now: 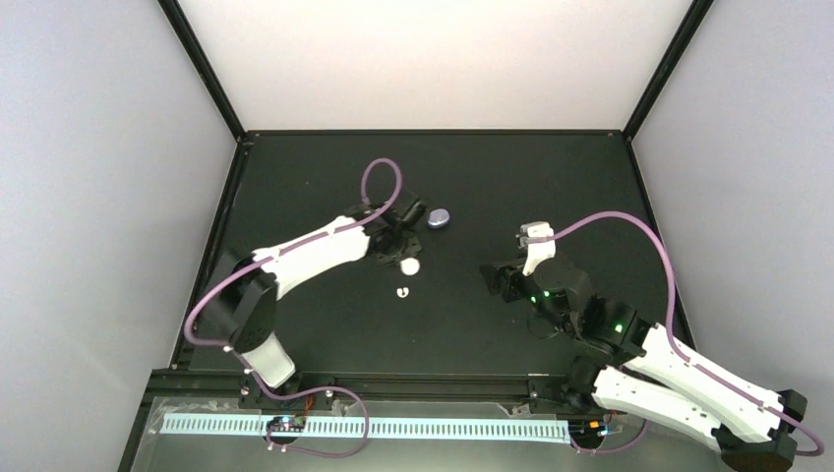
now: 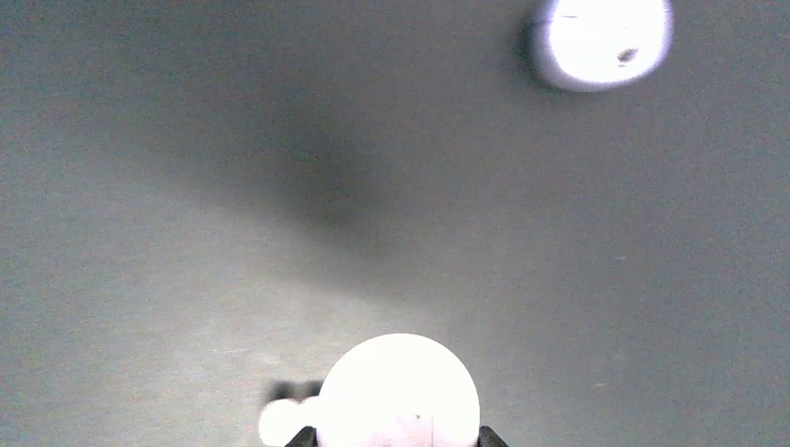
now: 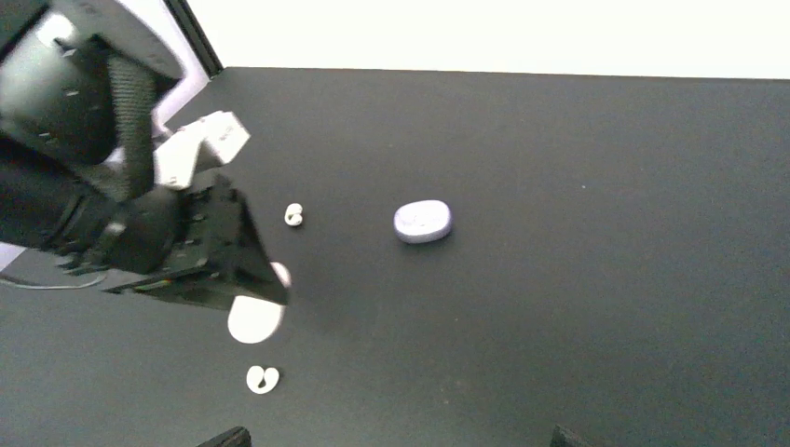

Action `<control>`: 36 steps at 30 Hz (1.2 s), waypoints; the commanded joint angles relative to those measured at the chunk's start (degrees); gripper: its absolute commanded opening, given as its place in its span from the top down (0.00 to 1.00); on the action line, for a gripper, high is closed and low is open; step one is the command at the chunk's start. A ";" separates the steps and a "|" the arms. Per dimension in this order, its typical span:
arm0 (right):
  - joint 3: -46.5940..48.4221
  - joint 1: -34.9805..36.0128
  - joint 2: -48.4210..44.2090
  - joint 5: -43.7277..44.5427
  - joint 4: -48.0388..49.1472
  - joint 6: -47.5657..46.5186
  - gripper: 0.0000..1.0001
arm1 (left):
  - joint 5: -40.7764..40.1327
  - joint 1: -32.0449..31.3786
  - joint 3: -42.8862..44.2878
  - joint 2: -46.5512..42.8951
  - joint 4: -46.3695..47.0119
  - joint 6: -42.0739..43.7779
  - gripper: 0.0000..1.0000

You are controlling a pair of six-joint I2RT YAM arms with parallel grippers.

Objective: Insert the wireless bluetooth earbuds into the charging case
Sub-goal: Place the charging case at the center of the board.

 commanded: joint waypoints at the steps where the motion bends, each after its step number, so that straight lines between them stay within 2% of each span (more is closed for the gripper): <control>1: -2.16 -0.19 -3.64 2.08 -2.08 5.11 0.17 | -2.01 -5.20 11.48 10.40 -6.47 -6.72 0.78; 6: -2.26 -0.21 -6.22 2.12 -4.46 7.13 0.17 | 2.44 -7.37 14.56 17.48 -3.58 -8.86 0.76; 13: -2.18 -0.18 -8.60 2.16 -6.26 7.30 0.17 | 1.62 -9.50 17.32 21.42 -4.06 -8.53 0.74; 16: -2.54 -0.18 -8.75 2.01 -5.97 7.75 0.17 | 1.38 -10.65 19.94 24.24 -6.75 -8.00 0.69; 21: -2.56 -0.18 -8.81 1.89 -6.25 8.21 0.17 | 2.59 -11.29 19.11 25.62 -5.68 -7.88 0.62; 29: -2.56 -0.22 -9.33 1.41 -6.87 7.47 0.17 | 4.02 -12.00 19.17 25.32 -4.25 -6.22 0.37; 33: -2.67 -0.22 -8.91 0.01 -6.36 6.72 0.16 | 2.49 -11.79 18.21 21.25 -4.66 -5.49 0.03; 36: -2.42 -0.18 -6.59 -2.28 -5.29 6.55 0.16 | 0.60 -9.20 15.78 15.99 -4.55 -3.81 0.01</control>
